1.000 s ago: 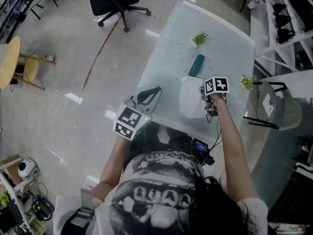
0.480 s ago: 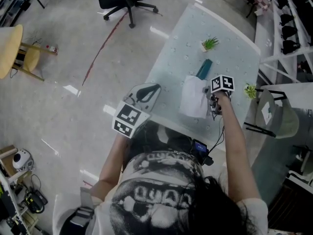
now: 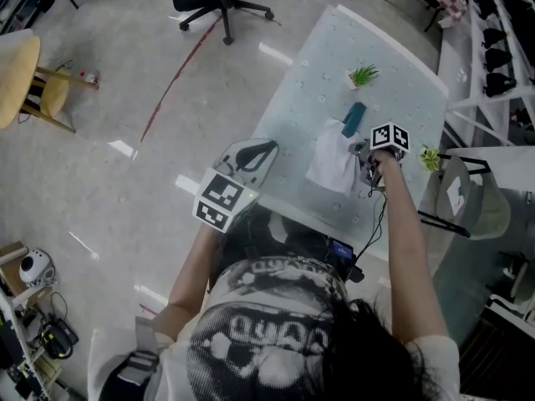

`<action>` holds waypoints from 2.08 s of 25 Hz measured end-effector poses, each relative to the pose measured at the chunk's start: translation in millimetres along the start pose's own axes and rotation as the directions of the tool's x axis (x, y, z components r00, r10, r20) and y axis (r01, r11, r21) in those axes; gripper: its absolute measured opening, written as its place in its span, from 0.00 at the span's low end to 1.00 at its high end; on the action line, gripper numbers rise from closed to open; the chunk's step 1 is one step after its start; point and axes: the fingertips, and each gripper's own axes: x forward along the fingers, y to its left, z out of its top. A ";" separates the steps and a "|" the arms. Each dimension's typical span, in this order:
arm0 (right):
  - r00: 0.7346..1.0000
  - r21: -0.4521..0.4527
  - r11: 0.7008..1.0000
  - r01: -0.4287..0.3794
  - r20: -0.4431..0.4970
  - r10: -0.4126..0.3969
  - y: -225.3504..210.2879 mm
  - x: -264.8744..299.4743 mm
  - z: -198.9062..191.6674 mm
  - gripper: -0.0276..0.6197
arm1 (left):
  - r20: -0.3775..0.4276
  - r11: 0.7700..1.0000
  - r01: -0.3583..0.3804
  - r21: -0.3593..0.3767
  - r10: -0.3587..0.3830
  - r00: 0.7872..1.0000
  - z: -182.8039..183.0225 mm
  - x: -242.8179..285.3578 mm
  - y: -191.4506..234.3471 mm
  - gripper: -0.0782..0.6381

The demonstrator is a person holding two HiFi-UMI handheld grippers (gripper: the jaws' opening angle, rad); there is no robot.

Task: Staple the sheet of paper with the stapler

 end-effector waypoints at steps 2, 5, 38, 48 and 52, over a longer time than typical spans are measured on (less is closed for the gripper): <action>0.999 0.019 1.000 0.018 0.035 -0.019 -4.2 -3.2 8.6 0.05 | -0.002 1.000 -0.006 -0.002 0.006 1.000 -0.5 -1.2 2.2 0.12; 0.997 0.024 0.999 0.043 0.069 -0.045 -8.0 -5.2 16.2 0.05 | -0.008 1.000 -0.017 -0.008 0.017 1.000 -3.4 -3.7 5.5 0.12; 0.983 -0.730 0.661 0.175 0.170 -0.072 63.3 -32.4 45.1 0.05 | -0.043 0.993 0.074 0.087 -0.070 0.997 5.7 24.1 -33.7 0.12; 0.987 -0.792 0.607 0.070 -0.035 -0.160 64.1 -16.4 44.7 0.05 | -0.061 0.998 0.052 0.043 -0.050 0.997 -6.9 31.2 -16.9 0.12; 0.982 -0.796 0.598 0.092 -0.028 -0.188 65.6 -15.2 45.1 0.05 | -0.068 0.995 0.086 0.048 -0.082 0.994 -6.3 42.0 -19.5 0.12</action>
